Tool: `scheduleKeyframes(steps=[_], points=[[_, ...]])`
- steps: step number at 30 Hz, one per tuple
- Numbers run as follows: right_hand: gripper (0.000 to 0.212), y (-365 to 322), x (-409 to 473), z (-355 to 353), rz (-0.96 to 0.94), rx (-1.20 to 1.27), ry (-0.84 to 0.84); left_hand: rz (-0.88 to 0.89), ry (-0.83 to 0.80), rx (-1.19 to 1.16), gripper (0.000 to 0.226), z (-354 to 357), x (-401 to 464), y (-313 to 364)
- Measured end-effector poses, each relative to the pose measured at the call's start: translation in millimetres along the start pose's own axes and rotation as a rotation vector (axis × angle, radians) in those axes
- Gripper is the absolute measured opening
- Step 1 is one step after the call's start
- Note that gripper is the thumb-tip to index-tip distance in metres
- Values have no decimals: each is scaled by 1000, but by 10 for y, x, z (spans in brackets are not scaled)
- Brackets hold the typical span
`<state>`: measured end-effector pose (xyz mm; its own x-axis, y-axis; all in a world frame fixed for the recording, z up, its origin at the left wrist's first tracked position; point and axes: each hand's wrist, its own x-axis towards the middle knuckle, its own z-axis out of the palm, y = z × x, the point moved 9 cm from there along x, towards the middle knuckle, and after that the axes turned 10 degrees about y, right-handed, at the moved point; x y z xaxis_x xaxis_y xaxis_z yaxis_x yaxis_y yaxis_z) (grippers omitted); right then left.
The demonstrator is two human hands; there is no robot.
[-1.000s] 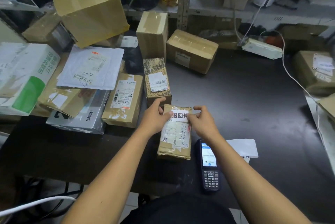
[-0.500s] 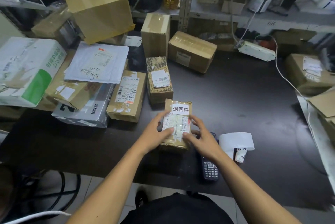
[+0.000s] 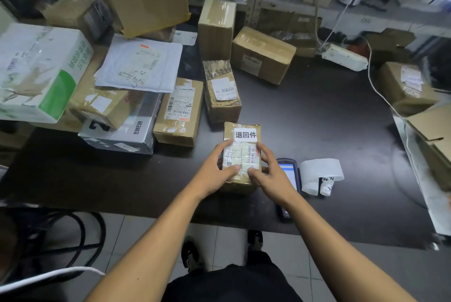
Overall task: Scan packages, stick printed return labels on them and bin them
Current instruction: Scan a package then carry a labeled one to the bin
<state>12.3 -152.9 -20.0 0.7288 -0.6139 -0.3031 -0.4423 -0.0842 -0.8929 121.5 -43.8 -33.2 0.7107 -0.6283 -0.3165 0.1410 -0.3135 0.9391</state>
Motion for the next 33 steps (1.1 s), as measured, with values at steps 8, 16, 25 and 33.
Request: scheduleKeyframes(steps=[8,16,25,33], points=[[71,-123,-373,441,-125,-61,-46,12,110,-25,67,-426,-514,-232],[78,-164,-783,1191,-295,-123,-384,-53,528,-96,63,-980,-1574,-593],[67,-168,-2001,2318,-432,-200,-807,-196,926,-201,67,-1485,-3325,-1281],[68,-199,-3156,3343,-527,-306,-1008,-178,1125,-324,66,-2030,-4646,-1823]])
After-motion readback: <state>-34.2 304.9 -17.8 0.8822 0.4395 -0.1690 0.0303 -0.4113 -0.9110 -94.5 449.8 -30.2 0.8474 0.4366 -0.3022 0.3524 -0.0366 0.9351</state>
